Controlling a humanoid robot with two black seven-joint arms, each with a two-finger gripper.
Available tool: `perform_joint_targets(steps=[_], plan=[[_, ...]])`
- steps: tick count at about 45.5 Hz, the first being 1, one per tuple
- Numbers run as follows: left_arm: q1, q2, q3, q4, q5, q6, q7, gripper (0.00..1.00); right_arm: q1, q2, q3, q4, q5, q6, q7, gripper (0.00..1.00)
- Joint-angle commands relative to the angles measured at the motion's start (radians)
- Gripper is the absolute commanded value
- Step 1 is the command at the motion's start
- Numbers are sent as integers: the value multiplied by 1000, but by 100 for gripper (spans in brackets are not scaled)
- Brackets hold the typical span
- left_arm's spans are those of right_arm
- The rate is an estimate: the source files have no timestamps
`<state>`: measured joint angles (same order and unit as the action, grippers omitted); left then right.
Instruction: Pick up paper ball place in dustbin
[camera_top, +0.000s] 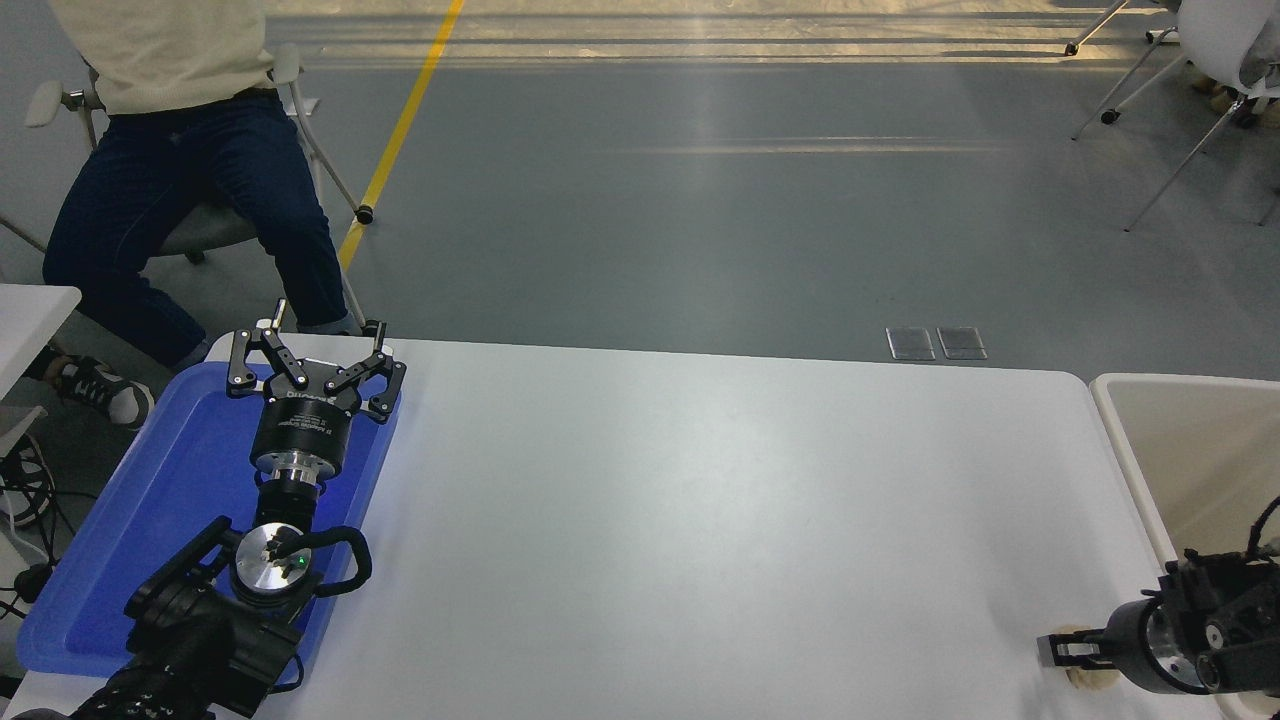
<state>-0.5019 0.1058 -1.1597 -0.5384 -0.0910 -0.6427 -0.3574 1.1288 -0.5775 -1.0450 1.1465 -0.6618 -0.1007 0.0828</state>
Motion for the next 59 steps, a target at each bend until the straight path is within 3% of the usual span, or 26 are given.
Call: perform_joint_targets(steps=[1, 18, 29, 48, 59], plan=[[0, 0, 0, 0, 0, 0, 0, 100, 17, -35, -6, 18, -4, -2, 3, 0], [-1, 0, 0, -2, 0, 0, 3, 100, 293, -165, -110, 257, -27, 12, 5, 0], [-1, 0, 2, -2, 0, 0, 3, 100, 623, -145, -312, 394, -27, 42, 25, 0], [0, 0, 2, -2, 0, 0, 5, 100, 974, -133, -400, 456, -24, 295, 28, 0], [0, 0, 0, -2, 0, -2, 5, 100, 1062, -71, -418, 498, -9, 355, 55, 0]])
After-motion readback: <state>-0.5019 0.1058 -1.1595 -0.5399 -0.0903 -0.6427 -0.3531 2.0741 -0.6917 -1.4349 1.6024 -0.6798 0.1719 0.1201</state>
